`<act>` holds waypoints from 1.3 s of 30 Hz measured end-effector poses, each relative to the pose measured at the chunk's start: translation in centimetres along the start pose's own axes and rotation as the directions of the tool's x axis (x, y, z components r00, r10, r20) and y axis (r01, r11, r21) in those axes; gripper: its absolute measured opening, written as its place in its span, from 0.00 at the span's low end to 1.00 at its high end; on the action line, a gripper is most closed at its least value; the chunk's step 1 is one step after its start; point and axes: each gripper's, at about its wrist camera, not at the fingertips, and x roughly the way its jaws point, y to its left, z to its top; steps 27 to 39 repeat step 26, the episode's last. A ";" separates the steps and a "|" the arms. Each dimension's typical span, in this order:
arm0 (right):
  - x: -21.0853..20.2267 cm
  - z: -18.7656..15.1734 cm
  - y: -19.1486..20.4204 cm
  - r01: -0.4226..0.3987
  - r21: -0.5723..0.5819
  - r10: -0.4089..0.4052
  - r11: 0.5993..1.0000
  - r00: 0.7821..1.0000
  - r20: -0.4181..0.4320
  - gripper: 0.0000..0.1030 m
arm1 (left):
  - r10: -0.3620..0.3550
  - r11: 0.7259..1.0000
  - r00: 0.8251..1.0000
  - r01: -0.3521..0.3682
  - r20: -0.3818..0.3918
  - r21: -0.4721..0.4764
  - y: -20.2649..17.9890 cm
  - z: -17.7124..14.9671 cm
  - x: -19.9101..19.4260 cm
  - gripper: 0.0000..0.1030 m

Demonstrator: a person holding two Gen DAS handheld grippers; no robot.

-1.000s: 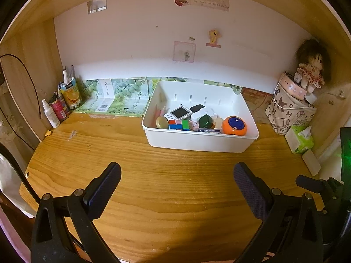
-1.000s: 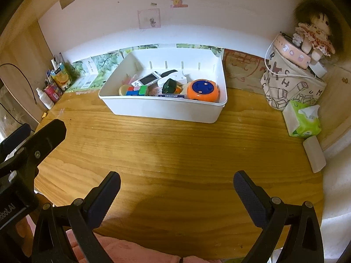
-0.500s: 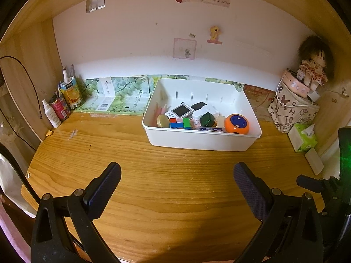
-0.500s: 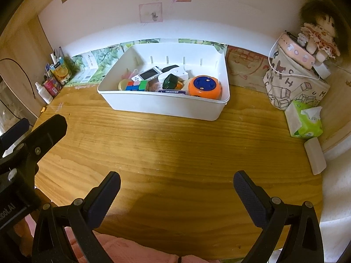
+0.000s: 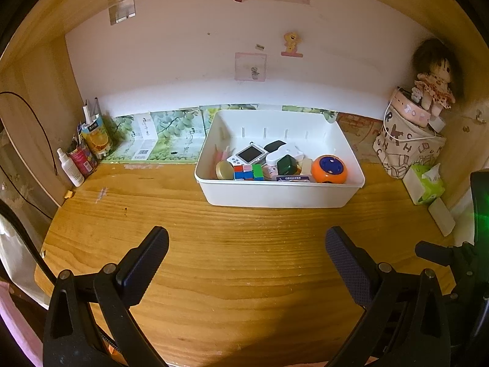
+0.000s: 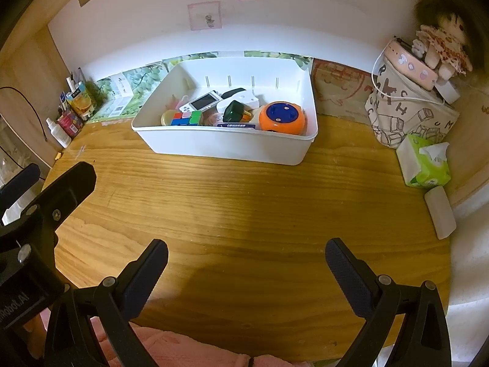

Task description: Organize rigid objects

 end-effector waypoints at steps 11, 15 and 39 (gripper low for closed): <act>0.2 0.0 -0.1 0.000 0.007 0.000 1.000 1.000 -0.010 1.00 | -0.003 1.000 1.000 0.003 -0.008 0.009 -0.2 -0.1 0.2 0.99; 0.2 0.0 -0.1 0.001 0.002 -0.001 1.000 1.000 -0.013 1.00 | -0.004 1.000 1.000 0.004 -0.011 0.011 -0.1 -0.1 0.2 0.99; 0.4 -0.1 0.1 0.001 -0.003 -0.001 1.000 1.000 -0.016 1.00 | -0.003 1.000 1.000 0.003 -0.012 0.012 0.0 -0.2 0.3 0.99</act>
